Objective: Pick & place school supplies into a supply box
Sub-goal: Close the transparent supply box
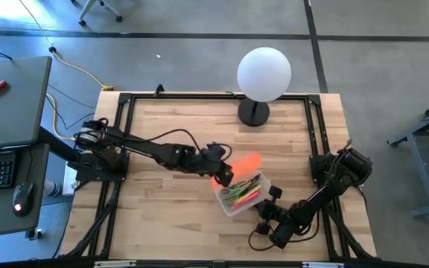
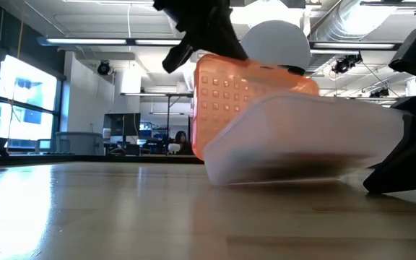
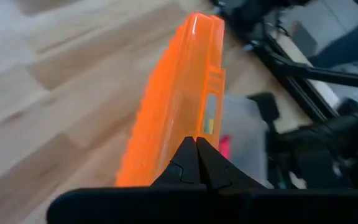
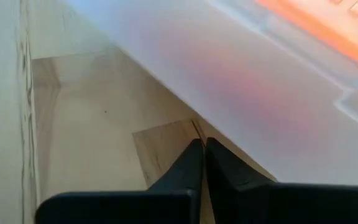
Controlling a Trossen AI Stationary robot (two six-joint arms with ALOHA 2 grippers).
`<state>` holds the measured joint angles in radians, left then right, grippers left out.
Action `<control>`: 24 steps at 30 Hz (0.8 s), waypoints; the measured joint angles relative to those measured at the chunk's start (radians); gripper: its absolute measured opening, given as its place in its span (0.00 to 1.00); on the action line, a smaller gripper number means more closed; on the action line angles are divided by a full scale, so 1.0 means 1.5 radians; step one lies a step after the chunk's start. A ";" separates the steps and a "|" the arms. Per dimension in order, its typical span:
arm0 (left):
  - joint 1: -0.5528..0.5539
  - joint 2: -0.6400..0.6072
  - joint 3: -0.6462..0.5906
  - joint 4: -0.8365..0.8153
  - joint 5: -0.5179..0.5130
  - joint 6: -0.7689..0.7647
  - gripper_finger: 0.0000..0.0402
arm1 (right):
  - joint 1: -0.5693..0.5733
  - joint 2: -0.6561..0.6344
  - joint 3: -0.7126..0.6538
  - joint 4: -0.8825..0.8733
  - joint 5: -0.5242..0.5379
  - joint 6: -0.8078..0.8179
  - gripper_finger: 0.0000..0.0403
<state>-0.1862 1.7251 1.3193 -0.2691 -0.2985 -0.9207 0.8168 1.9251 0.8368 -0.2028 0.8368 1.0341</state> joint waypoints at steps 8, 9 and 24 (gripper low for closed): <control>-0.046 0.002 0.000 0.031 -0.015 0.004 0.02 | 0.014 0.001 -0.001 0.008 -0.003 0.031 0.00; -0.050 0.002 0.000 0.031 -0.017 0.002 0.02 | 0.018 -0.001 -0.002 0.013 -0.003 0.031 0.00; -0.060 0.007 -0.002 0.075 -0.015 0.023 0.03 | 0.040 -0.045 -0.001 0.057 -0.113 0.016 0.00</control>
<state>-0.2760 1.7355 1.3167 -0.1572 -0.3213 -0.8867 0.8774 1.8570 0.8352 -0.1170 0.6669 1.0580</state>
